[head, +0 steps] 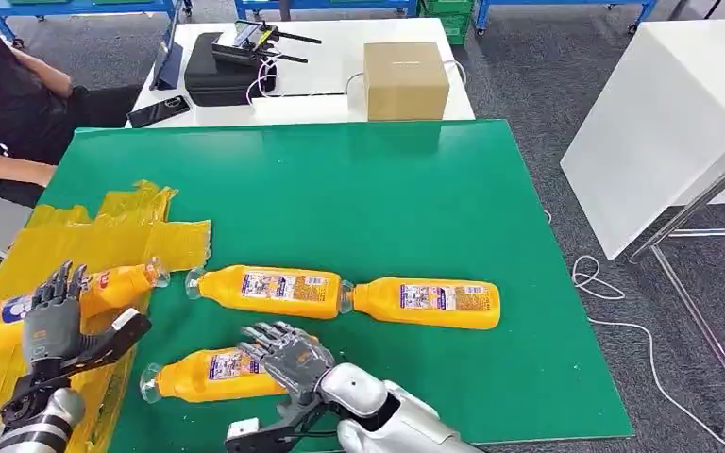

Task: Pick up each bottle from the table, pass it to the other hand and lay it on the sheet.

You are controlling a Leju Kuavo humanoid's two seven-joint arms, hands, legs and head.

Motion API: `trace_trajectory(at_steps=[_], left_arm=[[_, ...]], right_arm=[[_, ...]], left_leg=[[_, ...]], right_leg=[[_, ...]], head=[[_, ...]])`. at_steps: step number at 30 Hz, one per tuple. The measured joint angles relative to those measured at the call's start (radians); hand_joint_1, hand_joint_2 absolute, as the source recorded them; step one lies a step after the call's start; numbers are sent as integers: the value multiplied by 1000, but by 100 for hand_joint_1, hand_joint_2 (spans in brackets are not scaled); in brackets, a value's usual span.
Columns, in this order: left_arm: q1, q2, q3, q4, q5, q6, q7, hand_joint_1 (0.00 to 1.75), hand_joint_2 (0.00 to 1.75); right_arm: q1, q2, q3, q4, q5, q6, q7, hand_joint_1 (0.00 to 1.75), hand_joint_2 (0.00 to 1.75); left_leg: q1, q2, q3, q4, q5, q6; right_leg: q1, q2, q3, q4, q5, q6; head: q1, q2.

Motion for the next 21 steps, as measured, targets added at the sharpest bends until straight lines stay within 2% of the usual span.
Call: trace_trajectory(at_steps=[10, 11, 12, 13, 14, 15, 16, 21], left_arm=[[3, -1, 2, -1, 5, 0, -4, 0, 0], [3, -1, 3, -2, 6, 0, -4, 0, 0], [4, -2, 6, -2, 6, 0, -5, 0, 0], [5, -2, 6, -2, 7, 0, -6, 0, 0], [11, -3, 10, -8, 50, 10, -43, 0, 0], [57, -26, 27, -93, 202, -22, -134, 0, 0], [106, -57, 34, -202, 292, -69, -167, 0, 0], [143, -110, 52, -349, 509, -190, -238, 0, 0]], right_arm=[[-4, 2, 0, 9, 2, 0, 0, 0, 175], [-5, 2, 0, 10, 2, 0, 0, 12, 175], [-7, 3, 0, 15, 3, 0, 0, 42, 175], [-7, 5, 0, 17, 3, 0, 0, 164, 175], [-9, 8, 1, 24, 13, 3, 3, 175, 175], [-17, 16, 10, 49, 49, 34, 29, 175, 175], [-36, 26, 24, 81, 76, 74, 44, 175, 175], [-61, 37, 48, 132, 82, 114, 42, 175, 175]], left_leg=[[0, 0, 0, 0, 0, 0], [0, 0, 0, 0, 0, 0], [0, 0, 0, 0, 0, 0], [0, 0, 0, 0, 0, 0], [0, 0, 1, 0, 0, -1], [0, 2, 2, 0, 0, -1], [0, 3, 3, 0, 0, -1], [0, 3, 8, 0, -1, -1]], right_leg=[[0, 0, 0, 0, 0, 0], [0, 0, 0, 0, 0, 0], [0, 0, 0, 0, 0, 0], [0, 0, 0, 0, 0, 0], [0, 0, 0, 0, 0, 0], [1, 1, 0, 0, 0, 0], [1, 2, 1, 0, 0, 0], [1, 2, 8, -1, 0, -1]], head=[[0, 0], [0, 0], [0, 0], [0, 0], [0, 0], [0, 0], [0, 0], [0, 0]])
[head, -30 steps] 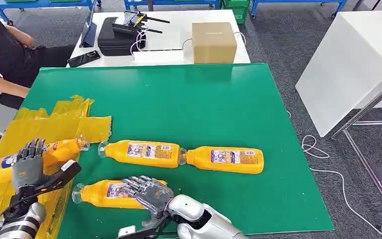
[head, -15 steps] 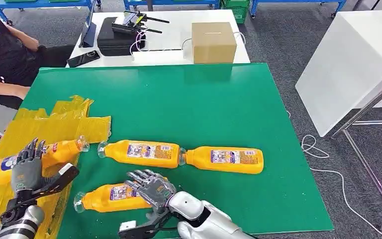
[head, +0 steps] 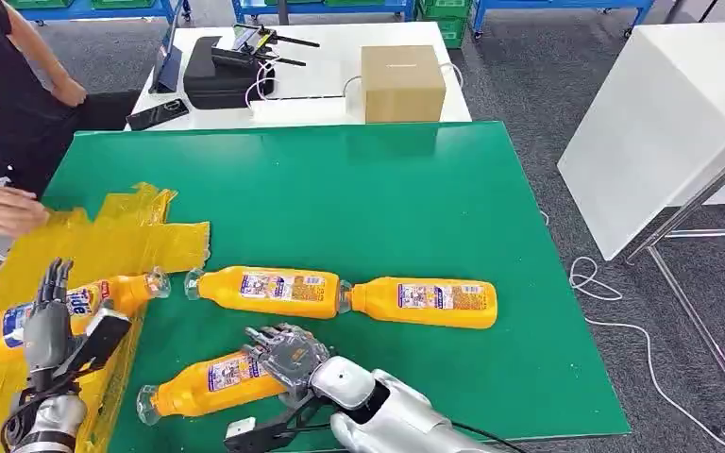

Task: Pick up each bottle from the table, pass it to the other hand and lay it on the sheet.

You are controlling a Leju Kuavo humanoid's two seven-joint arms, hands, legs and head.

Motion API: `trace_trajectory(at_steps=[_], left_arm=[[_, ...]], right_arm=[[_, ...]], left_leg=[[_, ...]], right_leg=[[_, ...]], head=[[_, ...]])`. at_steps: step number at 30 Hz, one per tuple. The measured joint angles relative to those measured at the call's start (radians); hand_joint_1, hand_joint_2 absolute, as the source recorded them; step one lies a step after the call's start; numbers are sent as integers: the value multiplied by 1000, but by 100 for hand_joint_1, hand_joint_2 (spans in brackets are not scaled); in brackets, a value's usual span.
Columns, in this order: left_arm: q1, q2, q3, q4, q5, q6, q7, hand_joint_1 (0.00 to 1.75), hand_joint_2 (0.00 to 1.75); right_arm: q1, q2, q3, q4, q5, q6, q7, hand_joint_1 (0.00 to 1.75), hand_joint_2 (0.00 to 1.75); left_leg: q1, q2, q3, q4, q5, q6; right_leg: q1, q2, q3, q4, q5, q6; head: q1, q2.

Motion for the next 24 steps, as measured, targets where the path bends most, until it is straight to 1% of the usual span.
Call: trace_trajectory(at_steps=[1, 5, 7, 9, 13, 16, 18, 19, 21, 24], left_arm=[[3, -11, 6, -27, 64, -50, -10, 0, 0], [14, -41, 34, -99, 298, -326, -33, 0, 0], [23, -57, 47, -133, 378, -438, -38, 0, 0], [30, -70, 55, -158, 409, -482, -41, 0, 0], [36, -86, 69, -186, 425, -504, -43, 0, 0], [64, -103, 72, -236, 525, -624, -51, 0, 0], [93, -118, 72, -286, 606, -708, -49, 0, 0], [109, -125, 72, -309, 636, -735, -49, 0, 175], [147, -142, 72, -369, 700, -784, -51, 0, 175], [194, -159, 75, -439, 759, -821, -61, 0, 175]], right_arm=[[-3, 2, 2, 6, -5, 0, 0, 175, 175], [-4, 7, 1, 14, -31, -12, -1, 175, 175], [-3, 8, -3, 15, -42, -19, -5, 175, 175], [-2, 10, -9, 15, -49, -24, -8, 175, 175], [-1, 10, -12, 15, -52, -28, -8, 175, 175], [12, 10, -36, 10, -96, -73, -50, 175, 175], [40, 1, -74, -20, -147, -125, -100, 175, 175], [62, -5, -92, -42, -164, -149, -121, 175, 175], [116, -20, -140, -120, -187, -179, -158, 175, 175], [189, -45, -196, -237, -188, -215, -190, 175, 175]], left_leg=[[0, 0, 1, 0, 0, 0], [0, 0, 3, 0, 1, -1], [0, 0, 3, 0, 1, -1], [0, 0, 3, 0, 1, -1], [0, 0, 3, 0, 1, -1], [0, 0, 3, 0, 1, -1], [0, 0, 2, 0, 1, -1], [0, 0, 1, 0, 1, -1], [0, 0, -1, 0, 0, -1], [0, -2, -6, 0, 1, -1]], right_leg=[[0, 0, 1, 0, 0, 0], [0, 0, 3, 0, 0, 0], [0, 0, 4, 0, 0, 0], [0, 0, 4, 0, 0, 0], [0, 0, 4, 0, 0, 0], [0, 0, 4, 0, 0, 0], [0, 0, 3, 0, 0, 0], [0, 0, 2, 0, 0, 0], [0, 0, 0, 0, 0, 0], [0, -1, -6, 0, 0, 0]], head=[[0, 0], [0, 0], [0, 0], [0, 0], [0, 0], [0, 0], [1, 0], [1, 0], [0, 0], [0, 0]])
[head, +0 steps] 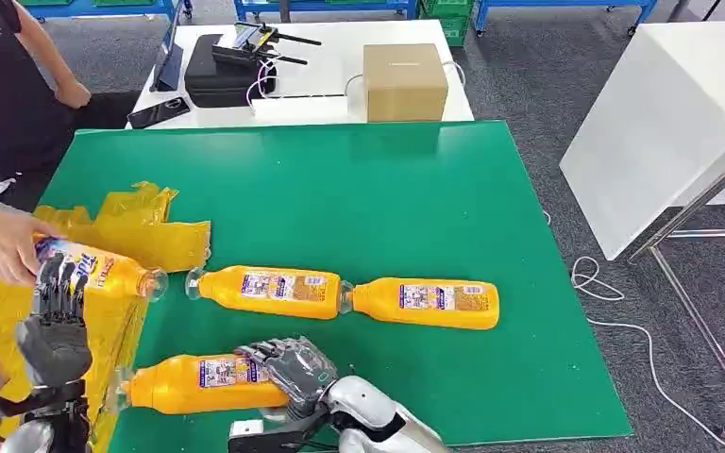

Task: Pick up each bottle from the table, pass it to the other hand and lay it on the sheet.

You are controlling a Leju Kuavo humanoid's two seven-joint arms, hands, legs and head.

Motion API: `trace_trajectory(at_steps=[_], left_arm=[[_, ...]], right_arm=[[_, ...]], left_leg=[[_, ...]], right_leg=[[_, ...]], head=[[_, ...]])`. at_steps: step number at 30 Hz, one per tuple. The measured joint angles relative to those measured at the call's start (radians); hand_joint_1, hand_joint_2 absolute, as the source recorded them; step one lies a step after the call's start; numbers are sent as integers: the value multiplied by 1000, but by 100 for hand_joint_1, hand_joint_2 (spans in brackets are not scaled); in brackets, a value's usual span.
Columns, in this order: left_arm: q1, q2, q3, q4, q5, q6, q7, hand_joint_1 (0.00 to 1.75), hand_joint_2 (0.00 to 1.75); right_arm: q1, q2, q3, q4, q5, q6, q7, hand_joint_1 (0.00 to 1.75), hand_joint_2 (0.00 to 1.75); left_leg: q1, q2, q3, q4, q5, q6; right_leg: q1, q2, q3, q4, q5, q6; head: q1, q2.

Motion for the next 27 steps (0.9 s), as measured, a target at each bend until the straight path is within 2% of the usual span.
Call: trace_trajectory(at_steps=[7, 15, 22, 27], left_arm=[[73, -43, 53, -168, 34, 34, -49, 0, 175], [99, -64, 81, -226, 47, 4, -47, 0, 175], [144, -107, 79, -235, 96, -205, 33, 0, 175], [198, -130, -28, -246, 110, -324, 100, 0, 175]], right_arm=[[134, -74, -136, -293, -21, -34, -56, 175, 175], [189, -104, -190, -419, -41, -39, -99, 175, 175], [191, -106, -223, -484, -75, -36, -103, 175, 175], [138, -80, -253, -470, -110, -25, -100, 175, 175]], left_leg=[[0, 0, -5, 0, -1, 1], [0, 0, -5, 0, -1, 1], [0, 0, -5, 0, -1, 1], [-1, 1, -5, 0, -1, 1]], right_leg=[[-1, 0, -3, 0, 0, 0], [0, 0, -3, 0, 0, 0], [-1, 0, -3, 0, 0, 0], [-2, 0, -3, 0, 0, 0]], head=[[0, 0], [0, 0], [0, 0], [0, 0]])
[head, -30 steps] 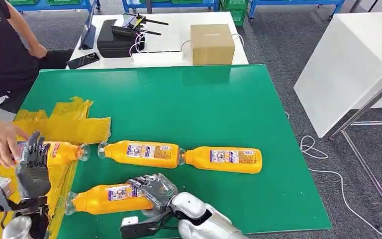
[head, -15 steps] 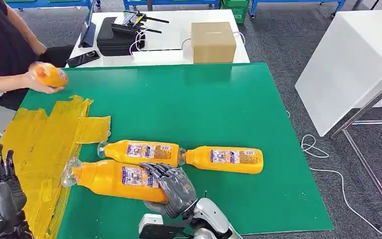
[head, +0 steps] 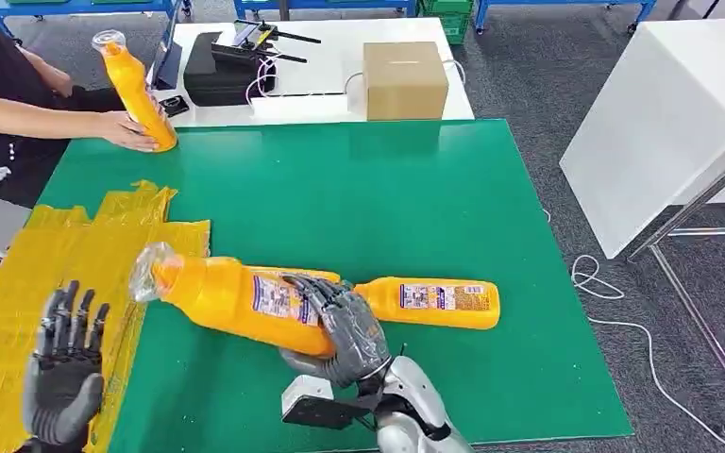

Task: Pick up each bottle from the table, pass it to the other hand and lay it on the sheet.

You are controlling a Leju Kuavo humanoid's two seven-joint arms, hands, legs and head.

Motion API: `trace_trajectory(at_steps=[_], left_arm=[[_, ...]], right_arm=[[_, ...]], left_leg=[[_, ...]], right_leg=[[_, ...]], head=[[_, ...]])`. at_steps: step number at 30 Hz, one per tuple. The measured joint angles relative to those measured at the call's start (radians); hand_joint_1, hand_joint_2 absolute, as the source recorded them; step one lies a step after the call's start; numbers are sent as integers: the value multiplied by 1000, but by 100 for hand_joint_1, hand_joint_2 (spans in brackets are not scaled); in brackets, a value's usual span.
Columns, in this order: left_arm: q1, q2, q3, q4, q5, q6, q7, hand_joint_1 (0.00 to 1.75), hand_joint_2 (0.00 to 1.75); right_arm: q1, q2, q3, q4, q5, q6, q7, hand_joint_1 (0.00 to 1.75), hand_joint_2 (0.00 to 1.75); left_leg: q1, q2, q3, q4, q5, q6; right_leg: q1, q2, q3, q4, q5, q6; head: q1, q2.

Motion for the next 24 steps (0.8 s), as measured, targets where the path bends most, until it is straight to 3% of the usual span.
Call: trace_trajectory(at_steps=[11, 18, 24], left_arm=[[43, 11, -250, 0, 24, 7, -5, 0, 175], [54, 33, -316, 0, 17, 44, -26, 0, 175], [51, 55, -340, 2, 69, 81, -32, 0, 175]], right_arm=[[-108, 81, -10, 108, -12, 16, 18, 175, 175], [-122, 110, 0, 161, -4, 29, 18, 175, 175], [-129, 145, 92, 232, 61, 61, 19, 175, 175]], left_leg=[[0, 0, 0, 0, 0, 0], [1, 0, 0, 0, 0, 0], [1, 0, 0, 0, 0, 0]], right_leg=[[1, 0, 0, 0, 0, 0], [1, 0, 0, 0, 0, 0], [1, 0, -1, 0, 0, 0]], head=[[0, 0], [0, 0], [0, 0]])
